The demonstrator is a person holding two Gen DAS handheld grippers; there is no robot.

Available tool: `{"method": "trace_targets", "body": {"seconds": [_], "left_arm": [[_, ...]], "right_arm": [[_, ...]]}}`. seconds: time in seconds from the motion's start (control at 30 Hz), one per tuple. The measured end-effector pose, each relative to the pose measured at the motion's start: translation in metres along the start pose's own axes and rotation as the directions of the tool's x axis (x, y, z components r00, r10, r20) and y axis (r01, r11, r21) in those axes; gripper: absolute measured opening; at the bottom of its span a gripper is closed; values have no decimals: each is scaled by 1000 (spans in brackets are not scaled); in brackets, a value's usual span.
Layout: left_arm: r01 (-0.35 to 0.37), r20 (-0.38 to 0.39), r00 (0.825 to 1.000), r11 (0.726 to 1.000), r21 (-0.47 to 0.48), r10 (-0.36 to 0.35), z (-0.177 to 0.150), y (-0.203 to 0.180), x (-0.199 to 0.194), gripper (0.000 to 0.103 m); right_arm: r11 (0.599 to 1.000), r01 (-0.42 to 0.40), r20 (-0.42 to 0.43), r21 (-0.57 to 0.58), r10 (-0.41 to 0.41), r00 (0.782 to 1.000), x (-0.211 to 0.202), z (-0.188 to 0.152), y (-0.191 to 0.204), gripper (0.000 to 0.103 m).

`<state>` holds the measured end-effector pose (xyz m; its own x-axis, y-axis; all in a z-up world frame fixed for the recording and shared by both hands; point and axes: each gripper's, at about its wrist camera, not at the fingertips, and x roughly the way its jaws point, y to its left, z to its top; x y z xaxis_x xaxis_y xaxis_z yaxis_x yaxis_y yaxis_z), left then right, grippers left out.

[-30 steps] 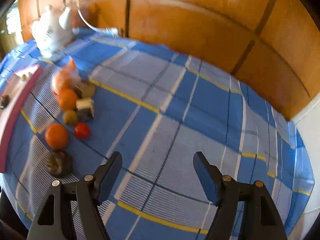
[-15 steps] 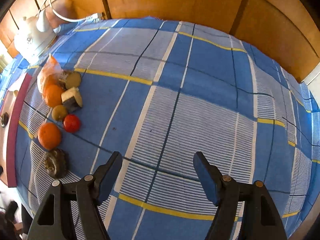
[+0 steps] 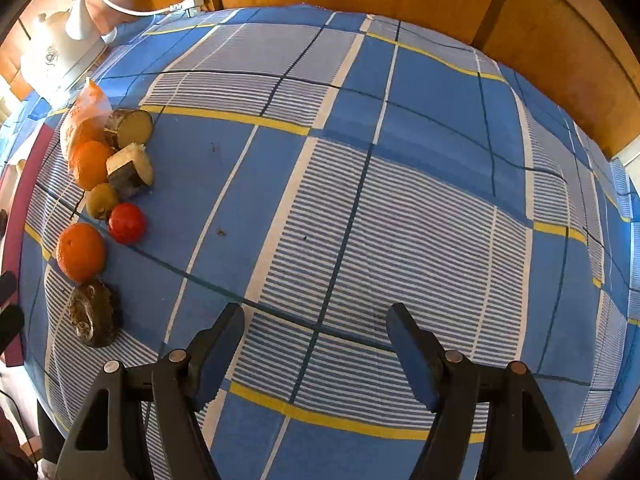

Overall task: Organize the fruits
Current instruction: 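Move the left tool back to the fruit cluster and grasp the orange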

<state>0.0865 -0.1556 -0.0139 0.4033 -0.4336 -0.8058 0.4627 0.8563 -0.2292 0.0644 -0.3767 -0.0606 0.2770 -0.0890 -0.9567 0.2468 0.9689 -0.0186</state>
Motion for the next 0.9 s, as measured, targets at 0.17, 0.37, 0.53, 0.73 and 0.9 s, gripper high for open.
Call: {"method": "trace_targets", "body": {"seconds": [0.17, 0.37, 0.53, 0.73, 0.9], "left_arm": [[10, -25, 1000, 1000, 25, -9, 15, -14, 21, 50], [10, -68, 998, 999, 40, -8, 30, -22, 51, 47], [16, -110, 994, 999, 50, -10, 31, -22, 79, 40], [44, -21, 999, 999, 8, -44, 17, -6, 60, 39], [28, 10, 1000, 999, -19, -28, -8, 8, 41, 39]], "right_arm": [[1000, -9, -4, 4, 9, 1000, 1, 0, -1, 75], [1000, -11, -6, 3, 11, 1000, -3, 1, -2, 75], [1000, -14, -8, -6, 14, 1000, -1, 7, -1, 75], [1000, -22, -6, -16, 22, 1000, 6, 9, 4, 77], [999, -36, 14, -24, 37, 999, 12, 6, 3, 89]]}}
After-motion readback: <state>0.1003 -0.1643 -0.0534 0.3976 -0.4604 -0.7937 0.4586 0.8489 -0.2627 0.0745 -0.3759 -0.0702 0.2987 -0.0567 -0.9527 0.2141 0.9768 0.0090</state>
